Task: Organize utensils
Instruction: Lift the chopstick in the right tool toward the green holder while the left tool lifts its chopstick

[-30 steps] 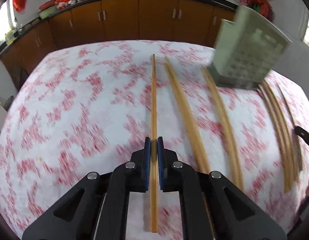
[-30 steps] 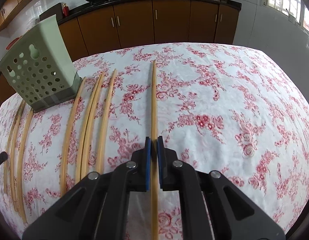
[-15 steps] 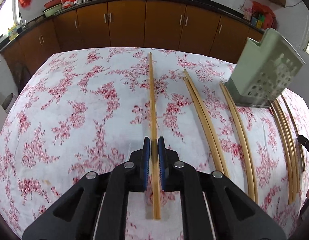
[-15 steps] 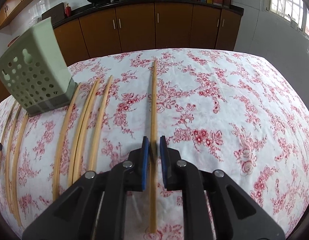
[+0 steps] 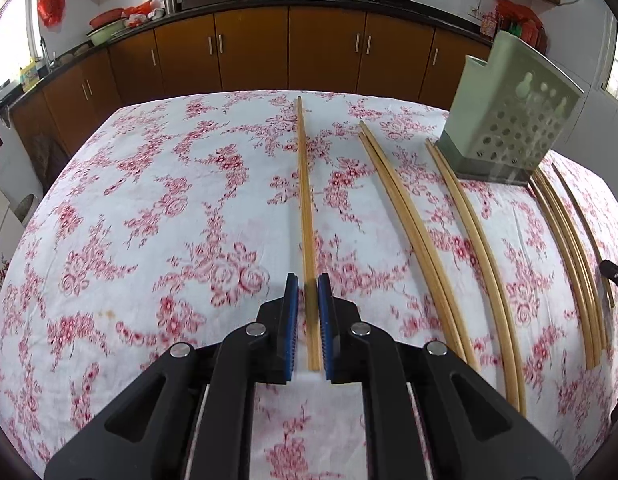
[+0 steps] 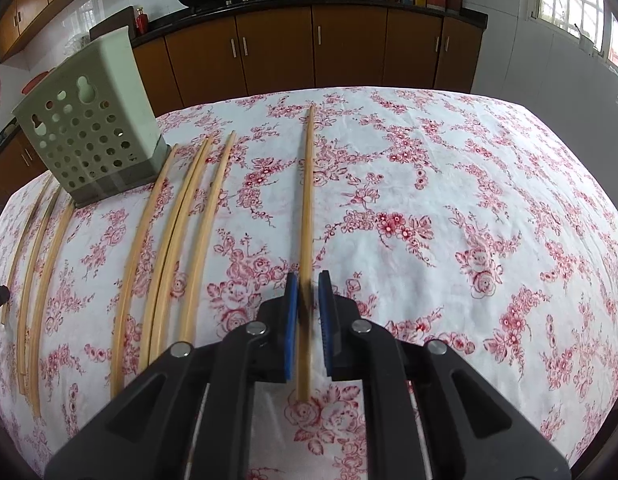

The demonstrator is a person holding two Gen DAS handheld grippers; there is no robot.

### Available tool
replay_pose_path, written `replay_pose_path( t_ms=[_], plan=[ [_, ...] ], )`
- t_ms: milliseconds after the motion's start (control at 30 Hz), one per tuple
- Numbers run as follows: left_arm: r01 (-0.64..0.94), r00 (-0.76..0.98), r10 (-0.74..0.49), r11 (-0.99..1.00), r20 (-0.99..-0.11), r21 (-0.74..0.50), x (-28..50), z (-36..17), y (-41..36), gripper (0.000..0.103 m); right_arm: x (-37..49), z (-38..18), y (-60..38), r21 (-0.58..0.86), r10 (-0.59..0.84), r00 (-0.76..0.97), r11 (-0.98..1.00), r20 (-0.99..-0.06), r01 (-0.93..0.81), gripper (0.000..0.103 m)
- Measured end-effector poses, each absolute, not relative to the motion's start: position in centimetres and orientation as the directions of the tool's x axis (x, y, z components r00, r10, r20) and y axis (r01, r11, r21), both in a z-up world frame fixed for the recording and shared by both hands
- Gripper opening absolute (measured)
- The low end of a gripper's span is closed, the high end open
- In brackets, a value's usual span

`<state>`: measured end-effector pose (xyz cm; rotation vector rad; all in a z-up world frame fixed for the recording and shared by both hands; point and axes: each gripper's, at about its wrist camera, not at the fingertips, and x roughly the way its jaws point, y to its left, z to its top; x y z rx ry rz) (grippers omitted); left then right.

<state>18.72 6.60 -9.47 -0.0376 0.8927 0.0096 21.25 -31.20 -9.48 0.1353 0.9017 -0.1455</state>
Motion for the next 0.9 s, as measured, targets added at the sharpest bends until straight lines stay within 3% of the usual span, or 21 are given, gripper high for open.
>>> replay_pose_path(
  t_ms=[300, 900],
  plan=[
    [-0.051, 0.633, -0.011, 0.997, -0.774, -0.056, 17.6, -8.3, 7.7, 0.007, 19.5, -7.4, -31.9, 0.081, -0.059, 0.648, 0.979, -0.759, 0.185, 0.008],
    [-0.053, 0.870, -0.028, 0.987, -0.492, -0.151, 15.2, 4.8, 9.9, 0.007, 17.2, 4.0, -34.0, 0.132, -0.087, 0.850, 0.975, -0.520, 0.180, 0.008]
  ],
)
